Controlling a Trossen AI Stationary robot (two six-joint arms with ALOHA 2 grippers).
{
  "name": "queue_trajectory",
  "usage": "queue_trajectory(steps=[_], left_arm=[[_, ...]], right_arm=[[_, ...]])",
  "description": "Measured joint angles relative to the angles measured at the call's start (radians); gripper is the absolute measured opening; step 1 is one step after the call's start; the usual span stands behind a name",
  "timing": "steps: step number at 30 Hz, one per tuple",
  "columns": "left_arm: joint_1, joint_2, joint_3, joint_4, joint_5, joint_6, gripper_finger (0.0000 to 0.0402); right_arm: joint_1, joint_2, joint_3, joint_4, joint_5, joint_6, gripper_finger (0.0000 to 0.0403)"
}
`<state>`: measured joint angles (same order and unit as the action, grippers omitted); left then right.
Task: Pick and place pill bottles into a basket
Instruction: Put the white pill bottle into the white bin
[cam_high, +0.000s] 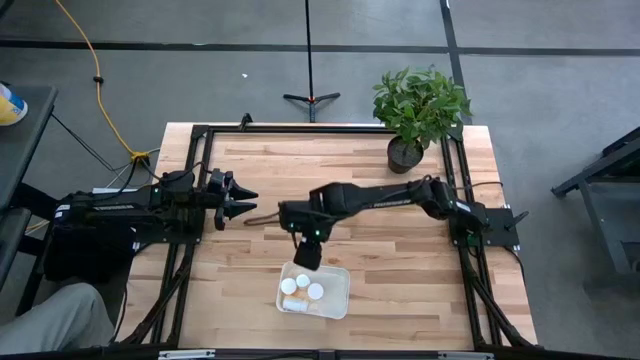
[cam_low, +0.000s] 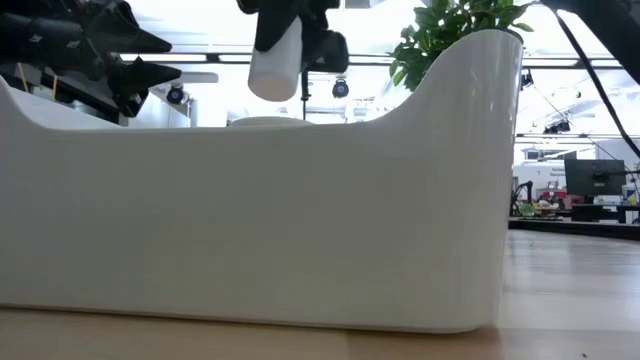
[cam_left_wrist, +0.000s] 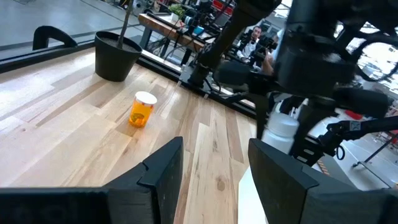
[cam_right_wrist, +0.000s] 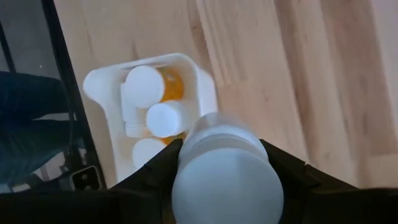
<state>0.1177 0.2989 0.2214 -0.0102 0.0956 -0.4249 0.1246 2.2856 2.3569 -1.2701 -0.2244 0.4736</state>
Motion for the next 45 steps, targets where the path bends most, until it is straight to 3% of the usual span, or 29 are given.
queue_trajectory(steps=[16, 28, 45], left_arm=[[0.0, 0.0, 0.0, -0.002, 0.085, -0.003, 0.0216], [0.0, 0.0, 0.0, -0.042, 0.179, -0.005, 0.0216], [0.0, 0.0, 0.0, -0.109, 0.188, 0.002, 0.0216]], right_arm=[[0.179, 0.0, -0.007, -0.036, 0.091, 0.397, 0.0165], [0.226, 0.003, -0.139, -0.034, 0.099, 0.674, 0.0165], [0.225, -0.002, -0.333, 0.187, 0.03, 0.778, 0.0165]])
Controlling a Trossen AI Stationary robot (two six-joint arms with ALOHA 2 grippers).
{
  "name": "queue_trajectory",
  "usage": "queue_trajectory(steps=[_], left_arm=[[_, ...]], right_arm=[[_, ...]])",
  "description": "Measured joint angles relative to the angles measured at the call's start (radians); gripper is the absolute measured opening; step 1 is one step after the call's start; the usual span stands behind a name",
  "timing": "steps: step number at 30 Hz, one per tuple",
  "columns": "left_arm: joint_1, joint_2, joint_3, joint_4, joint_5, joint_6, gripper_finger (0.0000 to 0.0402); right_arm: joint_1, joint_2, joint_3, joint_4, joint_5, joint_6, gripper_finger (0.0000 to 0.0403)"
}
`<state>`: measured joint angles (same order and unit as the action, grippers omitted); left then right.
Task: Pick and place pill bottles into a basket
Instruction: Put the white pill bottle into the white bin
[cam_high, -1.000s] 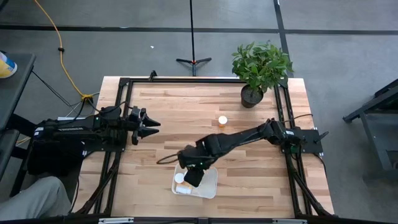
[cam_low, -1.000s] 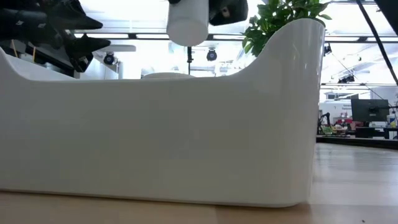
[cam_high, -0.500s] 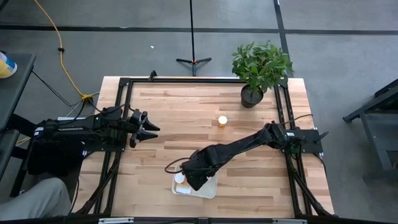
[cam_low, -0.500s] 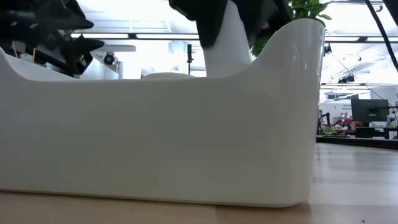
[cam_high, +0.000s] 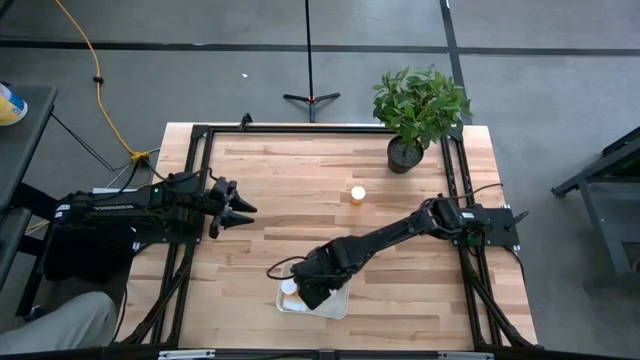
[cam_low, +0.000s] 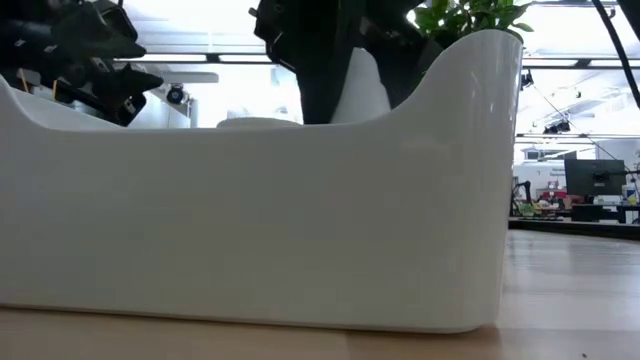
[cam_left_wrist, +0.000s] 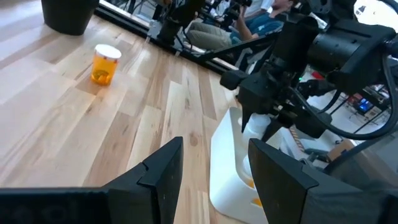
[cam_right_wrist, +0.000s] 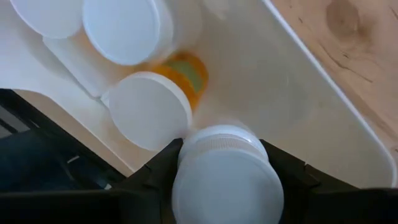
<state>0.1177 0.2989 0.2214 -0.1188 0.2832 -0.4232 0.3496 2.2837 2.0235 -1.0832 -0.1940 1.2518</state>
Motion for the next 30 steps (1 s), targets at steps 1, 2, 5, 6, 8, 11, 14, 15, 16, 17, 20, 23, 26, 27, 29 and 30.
queue_trajectory(steps=[1, 2, 5, 6, 8, 11, 14, 15, 16, 17, 20, 23, 26, 27, 29, 30], left_arm=[[0.0, 0.0, 0.0, -0.003, 0.0, 0.0, 0.0216], [0.0, 0.0, 0.0, -0.007, 0.0, 0.0, 0.0216], [0.0, 0.0, 0.0, -0.014, 0.001, 0.0, 0.0216], [0.0, 0.0, 0.0, -0.012, 0.001, 0.0, 0.0216], [0.0, 0.0, 0.0, -0.012, 0.001, 0.0, 0.0216], [0.0, 0.0, 0.0, -0.012, 0.001, 0.0, 0.0216], [0.0, 0.0, 0.0, -0.012, 0.002, 0.0, 0.0216], [0.0, 0.0, 0.0, -0.012, 0.002, 0.0, 0.0216], [0.0, 0.0, 0.0, -0.012, 0.002, 0.0, 0.0216], [0.0, 0.0, 0.0, -0.011, 0.002, 0.0, 0.0216], [0.0, 0.0, 0.0, -0.011, 0.002, 0.0, 0.0216], [0.0, 0.0, 0.0, -0.011, 0.002, -0.001, 0.0216], [0.0, 0.0, 0.0, -0.011, 0.002, -0.001, 0.0216], [0.0, 0.0, 0.0, -0.011, 0.002, -0.001, 0.0216], [0.0, 0.0, 0.0, -0.011, 0.002, -0.001, 0.0216], [0.0, 0.0, 0.0, -0.01, 0.002, -0.001, 0.0216]], right_arm=[[0.0, 0.0, -0.005, 0.002, 0.0, 0.0, 0.0165], [0.0, 0.0, -0.007, 0.003, -0.002, 0.0, 0.0165], [0.001, 0.001, -0.01, -0.002, 0.005, -0.016, 0.0168], [0.001, 0.004, -0.012, -0.007, 0.013, -0.02, 0.0173], [0.001, 0.01, -0.014, -0.017, 0.02, -0.022, 0.0182], [-0.002, 0.004, -0.011, -0.022, 0.023, -0.029, 0.0188], [-0.003, 0.005, -0.012, -0.032, 0.023, -0.038, 0.0186], [-0.003, 0.005, -0.012, -0.032, 0.023, -0.039, 0.0185], [-0.003, 0.005, -0.012, -0.03, 0.022, -0.04, 0.0184], [-0.003, 0.005, -0.011, -0.029, 0.021, -0.04, 0.0185], [-0.003, 0.005, -0.011, -0.029, 0.021, -0.045, 0.0191], [-0.003, 0.005, -0.011, -0.03, 0.022, -0.048, 0.0204], [-0.003, 0.005, -0.011, -0.031, 0.033, -0.055, 0.0219], [-0.003, 0.005, -0.011, -0.031, 0.036, -0.06, 0.0224], [-0.004, 0.005, -0.011, -0.031, 0.035, -0.076, 0.0235], [-0.005, 0.005, -0.011, -0.03, 0.029, -0.083, 0.0241]])
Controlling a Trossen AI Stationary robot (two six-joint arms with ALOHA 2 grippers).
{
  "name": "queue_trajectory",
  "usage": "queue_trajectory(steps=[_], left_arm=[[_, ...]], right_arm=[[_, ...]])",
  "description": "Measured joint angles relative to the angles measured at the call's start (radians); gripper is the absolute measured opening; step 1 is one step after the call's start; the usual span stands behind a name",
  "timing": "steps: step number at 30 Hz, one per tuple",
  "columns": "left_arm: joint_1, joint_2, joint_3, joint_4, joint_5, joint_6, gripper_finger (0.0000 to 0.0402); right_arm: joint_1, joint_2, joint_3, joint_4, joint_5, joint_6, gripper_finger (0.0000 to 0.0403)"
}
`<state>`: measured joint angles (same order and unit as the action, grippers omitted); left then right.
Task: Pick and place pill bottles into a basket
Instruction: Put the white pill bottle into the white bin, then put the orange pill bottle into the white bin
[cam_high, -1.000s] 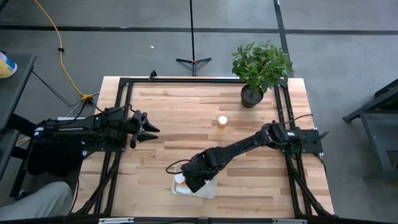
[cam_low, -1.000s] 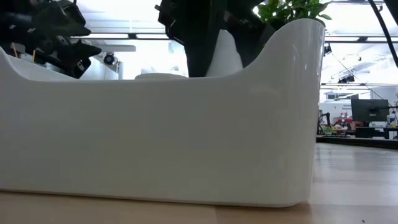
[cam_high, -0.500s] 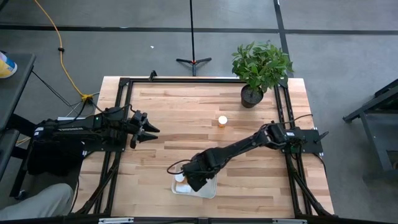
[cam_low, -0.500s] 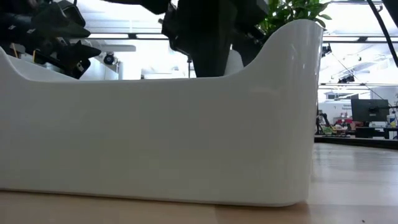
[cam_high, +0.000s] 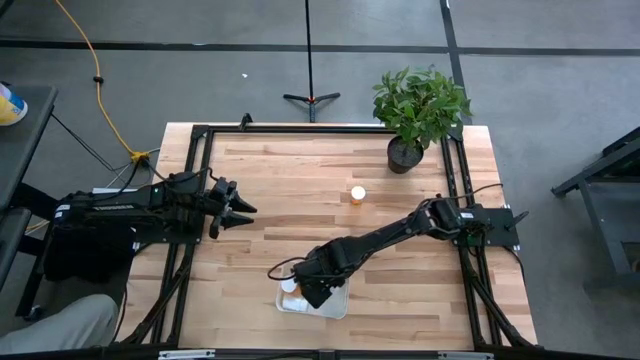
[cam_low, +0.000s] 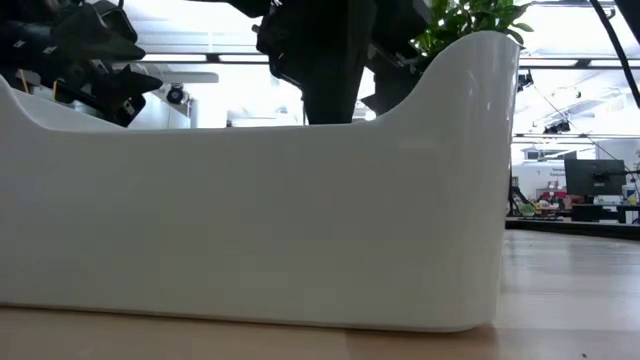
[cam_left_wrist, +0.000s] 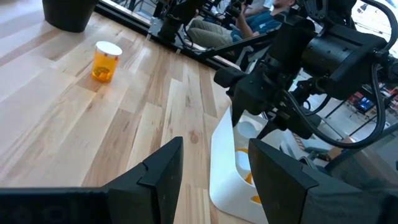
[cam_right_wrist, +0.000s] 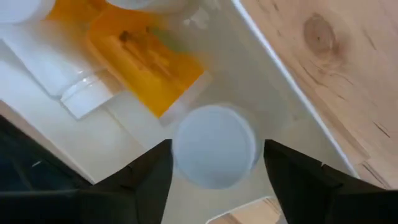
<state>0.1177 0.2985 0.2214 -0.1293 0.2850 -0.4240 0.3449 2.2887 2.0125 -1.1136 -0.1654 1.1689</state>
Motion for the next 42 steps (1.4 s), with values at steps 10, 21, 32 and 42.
queue_trajectory(steps=[10, 21, 32, 42], left_arm=[[0.0, 0.0, 0.0, 0.0, 0.0, 0.0, 0.0216], [0.0, 0.0, 0.0, 0.006, -0.001, 0.0, 0.0216], [0.0, 0.0, 0.0, 0.007, -0.001, -0.012, 0.0216], [0.0, 0.0, 0.0, 0.008, -0.001, -0.036, 0.0216]], right_arm=[[-0.012, -0.003, 0.001, 0.019, -0.076, -0.062, 0.0275], [-0.033, -0.024, 0.068, 0.032, -0.045, -0.189, 0.0275], [-0.101, -0.026, 0.292, -0.12, 0.211, -0.34, 0.0275], [-0.222, -0.027, 0.304, -0.386, 0.34, -0.416, 0.0275]])
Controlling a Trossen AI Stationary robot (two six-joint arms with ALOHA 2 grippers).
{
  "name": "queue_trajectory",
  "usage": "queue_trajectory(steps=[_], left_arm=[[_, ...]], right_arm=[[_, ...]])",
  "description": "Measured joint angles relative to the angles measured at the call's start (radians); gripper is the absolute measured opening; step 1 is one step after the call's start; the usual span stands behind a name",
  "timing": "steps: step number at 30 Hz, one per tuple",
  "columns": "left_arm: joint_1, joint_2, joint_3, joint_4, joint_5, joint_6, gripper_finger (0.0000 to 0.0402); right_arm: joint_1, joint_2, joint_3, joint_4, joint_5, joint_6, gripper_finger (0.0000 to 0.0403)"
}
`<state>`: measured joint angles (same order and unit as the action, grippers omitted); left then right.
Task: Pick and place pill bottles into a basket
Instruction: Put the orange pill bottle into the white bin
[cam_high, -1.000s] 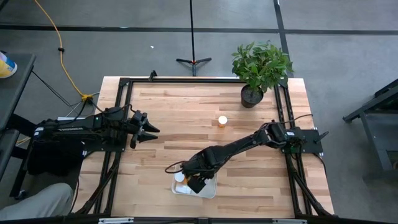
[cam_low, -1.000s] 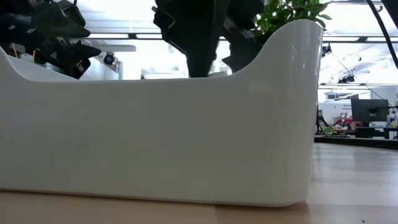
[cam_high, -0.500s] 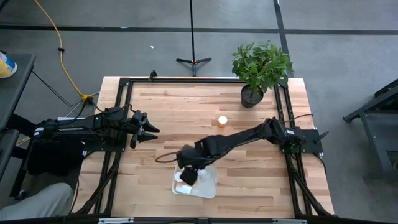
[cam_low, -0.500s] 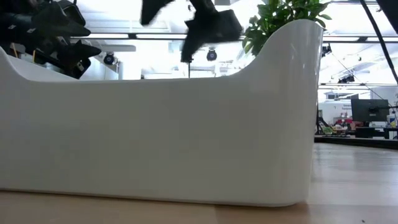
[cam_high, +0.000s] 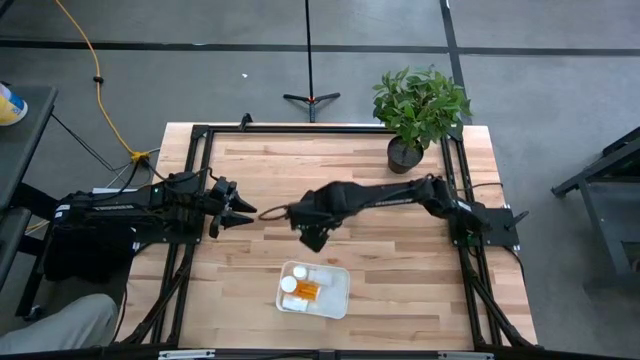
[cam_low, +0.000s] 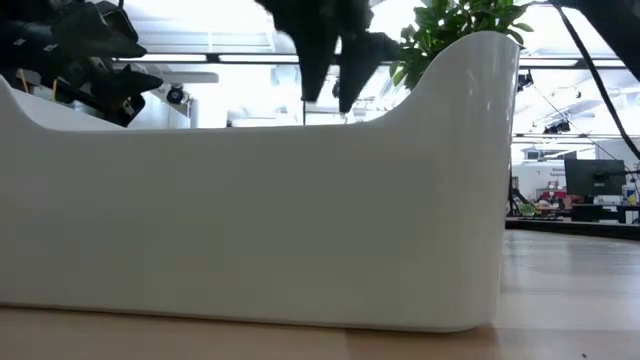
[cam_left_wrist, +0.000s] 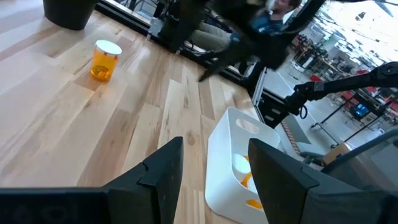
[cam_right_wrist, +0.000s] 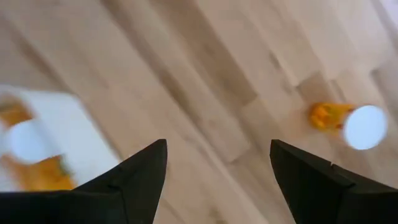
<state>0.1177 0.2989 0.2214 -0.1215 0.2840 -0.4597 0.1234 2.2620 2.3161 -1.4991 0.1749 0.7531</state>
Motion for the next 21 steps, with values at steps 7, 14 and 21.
queue_trajectory(steps=[7, 14, 21], left_arm=[[0.0, 0.0, 0.0, 0.001, 0.0, -0.02, 0.0216], [0.0, 0.0, 0.0, 0.012, 0.0, -0.023, 0.0216], [0.0, 0.0, 0.0, 0.078, 0.0, -0.023, 0.0216]], right_arm=[[-0.087, 0.0, -0.082, -0.007, 0.024, -0.02, 0.0275], [-0.165, 0.0, -0.144, 0.001, -0.024, -0.077, 0.0275], [-0.211, 0.0, -0.165, 0.037, -0.076, -0.219, 0.0287]])
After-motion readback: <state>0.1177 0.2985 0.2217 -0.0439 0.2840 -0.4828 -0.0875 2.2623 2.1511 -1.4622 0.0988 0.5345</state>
